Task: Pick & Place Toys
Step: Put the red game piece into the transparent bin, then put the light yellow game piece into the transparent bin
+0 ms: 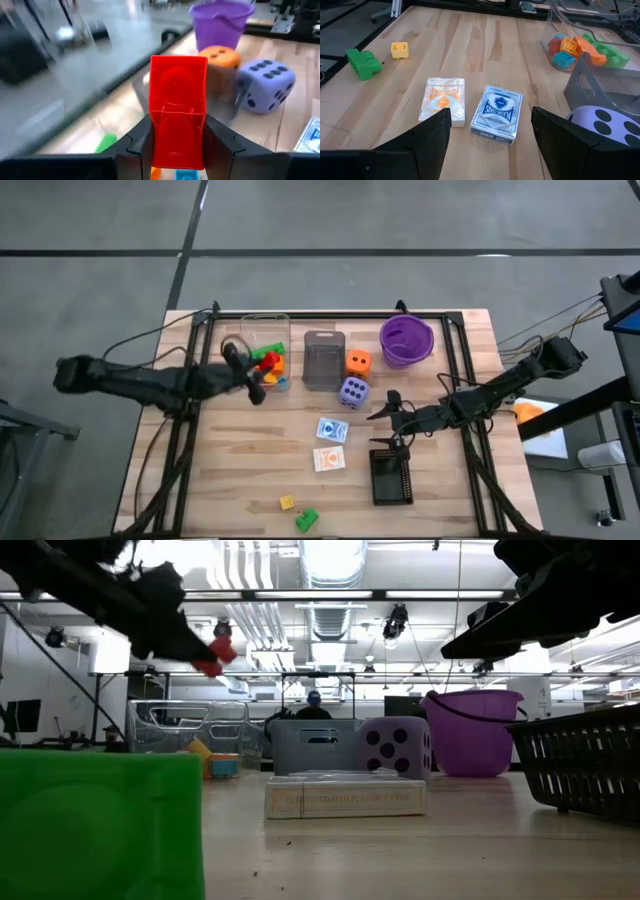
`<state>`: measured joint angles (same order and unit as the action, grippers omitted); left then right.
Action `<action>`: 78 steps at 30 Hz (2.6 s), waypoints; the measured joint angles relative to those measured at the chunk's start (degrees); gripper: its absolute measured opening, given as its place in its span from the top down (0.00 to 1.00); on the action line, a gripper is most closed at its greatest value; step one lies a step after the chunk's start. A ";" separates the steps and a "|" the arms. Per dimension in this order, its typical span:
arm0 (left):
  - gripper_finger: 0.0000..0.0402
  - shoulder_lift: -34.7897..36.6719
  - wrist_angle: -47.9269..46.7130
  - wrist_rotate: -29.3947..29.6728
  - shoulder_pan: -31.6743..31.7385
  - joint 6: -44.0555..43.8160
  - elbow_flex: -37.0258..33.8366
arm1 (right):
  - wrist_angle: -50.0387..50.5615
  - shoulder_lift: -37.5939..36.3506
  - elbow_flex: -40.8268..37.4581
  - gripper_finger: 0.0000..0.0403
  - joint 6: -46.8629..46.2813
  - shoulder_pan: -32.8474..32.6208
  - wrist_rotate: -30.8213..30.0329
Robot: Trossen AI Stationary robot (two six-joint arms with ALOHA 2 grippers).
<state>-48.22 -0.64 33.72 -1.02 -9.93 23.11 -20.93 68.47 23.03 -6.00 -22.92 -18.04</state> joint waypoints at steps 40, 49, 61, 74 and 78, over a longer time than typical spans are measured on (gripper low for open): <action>0.34 -21.55 0.39 -17.38 -36.33 5.85 8.70 | 0.02 0.00 -0.87 0.32 0.37 0.02 -0.11; 0.33 -45.50 -17.56 -26.44 -37.22 11.48 28.63 | 0.23 0.00 -0.87 0.32 -0.73 0.00 -0.10; 0.33 -57.63 -32.76 -29.43 -37.94 25.67 47.71 | 1.25 0.00 -0.87 0.32 -2.01 0.00 0.09; 0.33 -58.42 -27.78 -32.29 -37.87 32.93 47.89 | 1.70 0.00 -0.87 0.32 -2.45 0.00 0.94; 0.33 -60.91 -27.24 -34.28 -37.57 33.12 48.08 | 1.73 0.00 -0.87 0.32 -2.56 0.00 0.93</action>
<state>-109.13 -27.87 -0.56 -38.59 23.19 71.19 -19.20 68.47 22.15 -8.56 -22.92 -17.11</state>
